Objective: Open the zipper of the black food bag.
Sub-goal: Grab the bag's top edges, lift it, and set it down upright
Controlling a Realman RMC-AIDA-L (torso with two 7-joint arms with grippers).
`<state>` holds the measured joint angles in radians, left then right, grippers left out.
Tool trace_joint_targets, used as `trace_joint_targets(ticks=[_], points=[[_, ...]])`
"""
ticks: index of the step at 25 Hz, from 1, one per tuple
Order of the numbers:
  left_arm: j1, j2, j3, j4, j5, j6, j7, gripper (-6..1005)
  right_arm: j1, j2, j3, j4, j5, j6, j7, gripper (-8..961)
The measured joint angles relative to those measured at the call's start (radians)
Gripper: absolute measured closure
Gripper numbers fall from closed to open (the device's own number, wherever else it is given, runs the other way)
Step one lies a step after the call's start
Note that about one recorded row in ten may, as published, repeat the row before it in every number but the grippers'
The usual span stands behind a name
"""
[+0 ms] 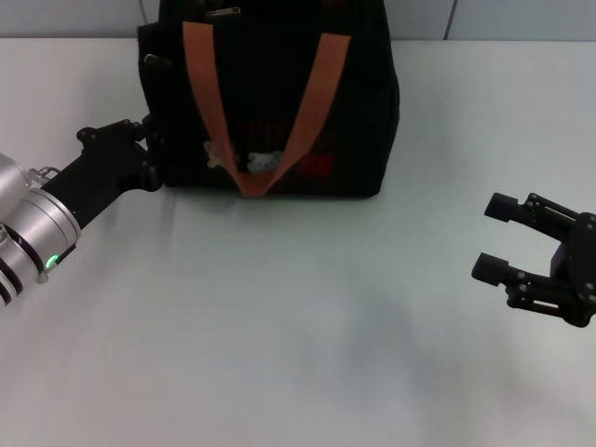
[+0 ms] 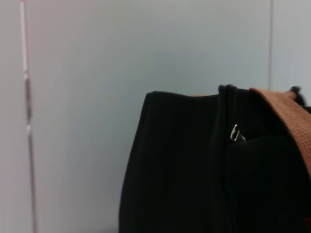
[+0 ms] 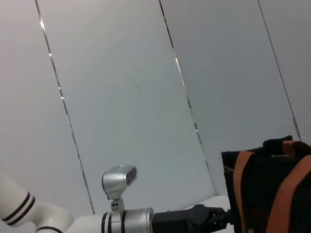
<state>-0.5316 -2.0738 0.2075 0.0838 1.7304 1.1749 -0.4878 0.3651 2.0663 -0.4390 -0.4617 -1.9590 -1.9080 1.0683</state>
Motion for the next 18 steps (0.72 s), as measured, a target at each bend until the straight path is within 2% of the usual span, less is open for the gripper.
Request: trace_joint_targets(ticks=[8, 16, 18], points=[[0.041, 0.006, 0.083, 0.036, 0.008, 0.195, -0.009, 886, -0.001, 0.000, 0.003, 0.000, 0.002, 0.001, 0.004, 110], [0.083, 0.009, 0.105, 0.056, 0.008, 0.300, -0.015, 888, -0.004, 0.000, 0.005, 0.000, 0.006, 0.002, 0.008, 110], [0.110, 0.010, 0.132, 0.095, 0.008, 0.353, -0.048, 888, -0.004, 0.000, 0.005, 0.000, 0.007, 0.002, 0.012, 110]])
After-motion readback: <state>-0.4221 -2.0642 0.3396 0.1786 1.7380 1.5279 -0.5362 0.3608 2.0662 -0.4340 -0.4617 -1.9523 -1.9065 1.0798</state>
